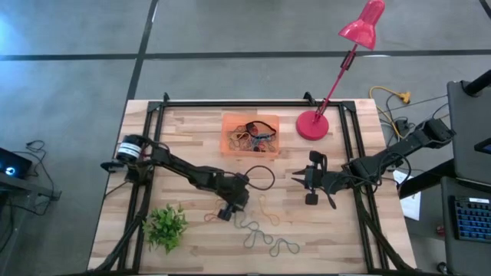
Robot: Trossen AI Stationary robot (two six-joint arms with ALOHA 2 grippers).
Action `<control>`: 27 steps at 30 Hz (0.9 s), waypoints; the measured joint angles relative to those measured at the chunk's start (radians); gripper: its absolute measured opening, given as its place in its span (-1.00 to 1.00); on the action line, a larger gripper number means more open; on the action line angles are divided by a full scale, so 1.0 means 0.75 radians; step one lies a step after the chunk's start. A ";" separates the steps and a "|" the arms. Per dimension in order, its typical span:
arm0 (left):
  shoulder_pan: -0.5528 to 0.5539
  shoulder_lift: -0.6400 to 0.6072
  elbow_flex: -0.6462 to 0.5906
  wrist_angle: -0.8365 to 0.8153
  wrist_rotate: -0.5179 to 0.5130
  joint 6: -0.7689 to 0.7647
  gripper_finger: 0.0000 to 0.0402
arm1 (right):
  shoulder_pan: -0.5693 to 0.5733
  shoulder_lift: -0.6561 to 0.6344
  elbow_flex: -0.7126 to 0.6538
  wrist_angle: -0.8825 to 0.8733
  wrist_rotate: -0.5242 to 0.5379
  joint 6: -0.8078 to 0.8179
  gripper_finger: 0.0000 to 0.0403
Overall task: Pick and place rubber bands into bin
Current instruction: Put the blue rubber band into the orange bin
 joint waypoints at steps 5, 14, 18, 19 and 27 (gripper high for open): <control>0.000 -0.018 0.006 0.004 -0.103 -0.004 -0.25 | 0.000 0.000 -0.001 0.000 0.000 0.000 -0.69; 0.000 -0.096 -0.004 -0.005 0.031 -0.004 -0.25 | 0.000 0.000 -0.001 -0.002 0.000 0.000 -0.70; -0.010 -0.098 -0.001 -0.053 0.111 -0.030 -0.25 | 0.000 0.000 -0.001 -0.001 0.000 0.000 -0.69; -0.010 -0.098 -0.005 -0.065 0.103 -0.032 -0.25 | 0.000 0.000 -0.002 -0.002 0.000 0.000 -0.69; -0.011 -0.047 -0.004 -0.061 0.054 -0.035 -0.25 | 0.000 0.000 -0.002 -0.001 0.000 0.000 -0.71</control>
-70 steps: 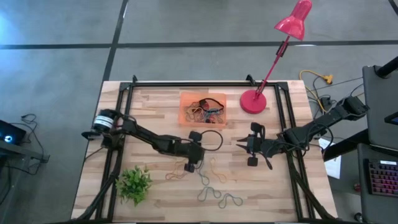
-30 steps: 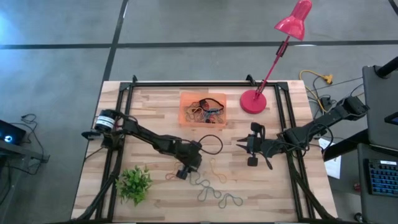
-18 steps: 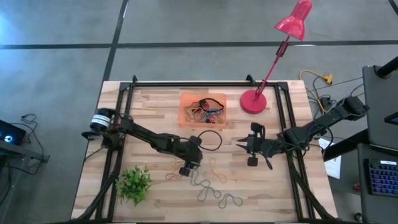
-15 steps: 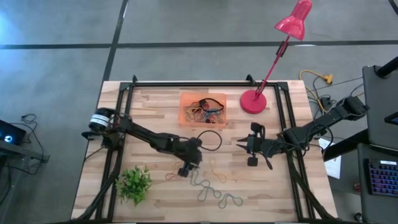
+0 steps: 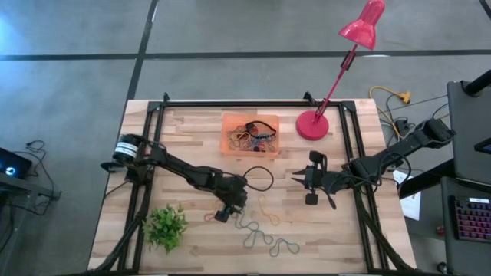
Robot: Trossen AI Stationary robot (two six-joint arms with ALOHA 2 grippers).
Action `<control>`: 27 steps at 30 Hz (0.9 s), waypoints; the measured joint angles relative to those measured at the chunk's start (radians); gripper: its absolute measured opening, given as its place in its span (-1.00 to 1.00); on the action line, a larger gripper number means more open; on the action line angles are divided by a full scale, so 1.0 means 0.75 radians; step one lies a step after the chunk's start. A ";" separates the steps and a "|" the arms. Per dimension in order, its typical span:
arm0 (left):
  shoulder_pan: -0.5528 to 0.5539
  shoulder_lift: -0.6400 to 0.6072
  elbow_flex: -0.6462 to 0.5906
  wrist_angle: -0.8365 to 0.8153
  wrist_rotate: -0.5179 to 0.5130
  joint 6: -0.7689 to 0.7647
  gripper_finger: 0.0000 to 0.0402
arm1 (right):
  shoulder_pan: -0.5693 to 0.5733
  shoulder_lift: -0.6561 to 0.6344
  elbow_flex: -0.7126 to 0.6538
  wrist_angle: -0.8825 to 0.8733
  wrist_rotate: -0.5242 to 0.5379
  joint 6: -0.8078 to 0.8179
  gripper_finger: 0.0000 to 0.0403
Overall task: Pick and place rubber bands into bin
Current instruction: Put the blue rubber band into the orange bin
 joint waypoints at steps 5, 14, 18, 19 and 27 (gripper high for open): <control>0.000 0.050 0.007 0.011 0.001 -0.001 -0.25 | -0.001 0.000 -0.002 0.002 0.000 0.001 -0.69; 0.001 0.089 0.015 0.030 -0.008 0.000 -0.38 | -0.006 0.000 -0.005 0.001 0.001 0.000 -0.71; 0.001 0.091 0.014 0.027 -0.008 -0.001 -0.54 | -0.006 0.000 -0.006 0.001 0.001 0.000 -0.70; 0.001 0.091 0.012 0.026 -0.005 0.000 -0.58 | -0.006 0.000 -0.006 0.001 0.001 0.000 -0.70; -0.003 0.093 0.007 -0.001 -0.063 0.007 -0.91 | -0.006 0.000 -0.006 0.001 0.001 0.000 -0.72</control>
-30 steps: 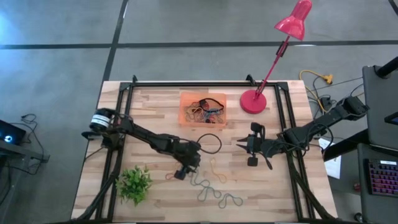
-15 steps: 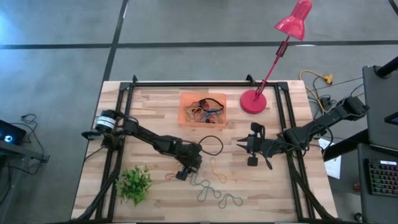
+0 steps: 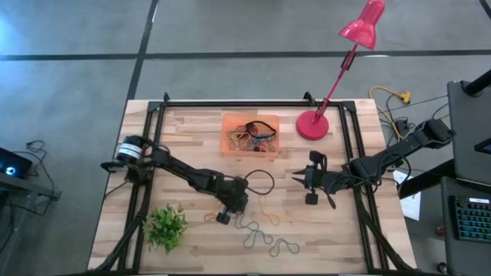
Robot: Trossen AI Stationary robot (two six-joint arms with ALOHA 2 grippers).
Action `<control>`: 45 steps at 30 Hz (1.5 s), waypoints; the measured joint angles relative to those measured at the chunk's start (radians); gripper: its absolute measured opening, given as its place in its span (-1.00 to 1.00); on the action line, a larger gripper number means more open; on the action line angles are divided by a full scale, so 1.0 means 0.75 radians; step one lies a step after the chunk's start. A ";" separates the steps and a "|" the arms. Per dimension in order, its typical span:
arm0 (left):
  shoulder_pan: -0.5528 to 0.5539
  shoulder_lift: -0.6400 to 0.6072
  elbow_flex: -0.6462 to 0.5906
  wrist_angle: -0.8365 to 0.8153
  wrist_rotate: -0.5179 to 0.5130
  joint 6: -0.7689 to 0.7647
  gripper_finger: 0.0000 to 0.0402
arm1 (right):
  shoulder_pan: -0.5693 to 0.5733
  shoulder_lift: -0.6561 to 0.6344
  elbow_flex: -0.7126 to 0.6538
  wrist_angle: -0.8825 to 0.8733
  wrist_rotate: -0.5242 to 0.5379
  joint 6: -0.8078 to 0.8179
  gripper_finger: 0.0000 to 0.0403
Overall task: Pick and place rubber bands into bin
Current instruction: Put the blue rubber band into the orange bin
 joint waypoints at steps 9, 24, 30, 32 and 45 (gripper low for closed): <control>0.000 -0.029 0.016 -0.029 -0.132 0.046 -1.00 | 0.000 0.000 0.000 0.000 0.000 0.004 -0.72; 0.002 -0.200 0.025 -0.031 -0.483 0.115 -1.00 | -0.001 0.000 -0.001 -0.002 0.000 0.005 -0.72; -0.005 -0.304 0.022 -0.026 -0.634 0.170 -1.00 | -0.001 -0.001 -0.001 0.000 0.000 0.006 -0.72; -0.006 -0.348 0.024 -0.017 -0.675 0.200 -1.00 | 0.000 -0.001 -0.001 -0.002 0.000 0.005 -0.72; 0.109 -0.623 0.052 0.000 -0.778 0.447 -1.00 | -0.001 -0.001 -0.001 0.001 0.000 0.005 -0.72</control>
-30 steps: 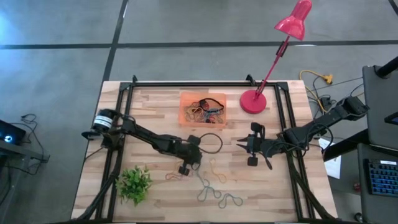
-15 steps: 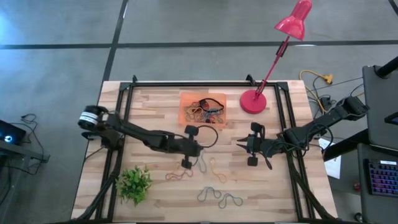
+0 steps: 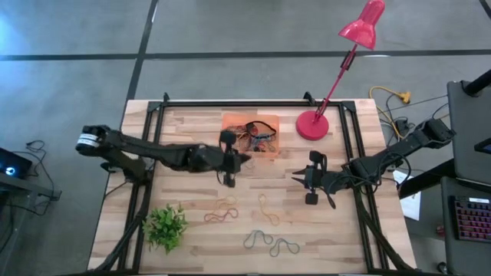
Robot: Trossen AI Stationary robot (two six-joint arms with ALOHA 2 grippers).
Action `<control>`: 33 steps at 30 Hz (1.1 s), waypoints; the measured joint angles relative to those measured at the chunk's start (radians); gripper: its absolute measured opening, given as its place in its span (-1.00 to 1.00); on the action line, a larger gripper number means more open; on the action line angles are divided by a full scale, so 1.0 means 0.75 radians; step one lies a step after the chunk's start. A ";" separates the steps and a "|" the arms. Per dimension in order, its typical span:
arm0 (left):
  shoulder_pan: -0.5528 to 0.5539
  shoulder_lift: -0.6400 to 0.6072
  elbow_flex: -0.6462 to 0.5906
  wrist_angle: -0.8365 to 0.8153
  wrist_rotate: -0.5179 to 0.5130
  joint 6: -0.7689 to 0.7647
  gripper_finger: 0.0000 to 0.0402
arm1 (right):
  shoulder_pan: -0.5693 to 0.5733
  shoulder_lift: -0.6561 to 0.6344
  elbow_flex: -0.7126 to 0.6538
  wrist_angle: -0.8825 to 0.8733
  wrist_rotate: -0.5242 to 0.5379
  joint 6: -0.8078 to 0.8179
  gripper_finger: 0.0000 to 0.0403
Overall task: Pick and place rubber bands into bin
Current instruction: Put the blue rubber band into the orange bin
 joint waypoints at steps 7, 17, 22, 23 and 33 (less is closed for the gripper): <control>0.184 -0.034 0.089 0.021 0.002 0.148 -1.00 | -0.001 0.000 -0.001 -0.001 0.000 -0.002 -0.72; 0.515 -0.013 0.121 -0.005 0.248 0.127 -1.00 | 0.001 0.000 -0.001 -0.002 0.000 -0.005 -0.72; 0.606 0.035 0.118 -0.080 0.398 0.071 -1.00 | 0.001 0.000 -0.001 -0.003 0.000 -0.006 -0.72; 0.614 0.046 0.118 -0.093 0.419 0.066 -1.00 | 0.001 0.000 -0.001 -0.003 0.000 -0.008 -0.72; 0.644 0.186 0.118 -0.093 0.451 -0.010 -1.00 | 0.001 0.000 -0.001 -0.002 0.000 -0.010 -0.72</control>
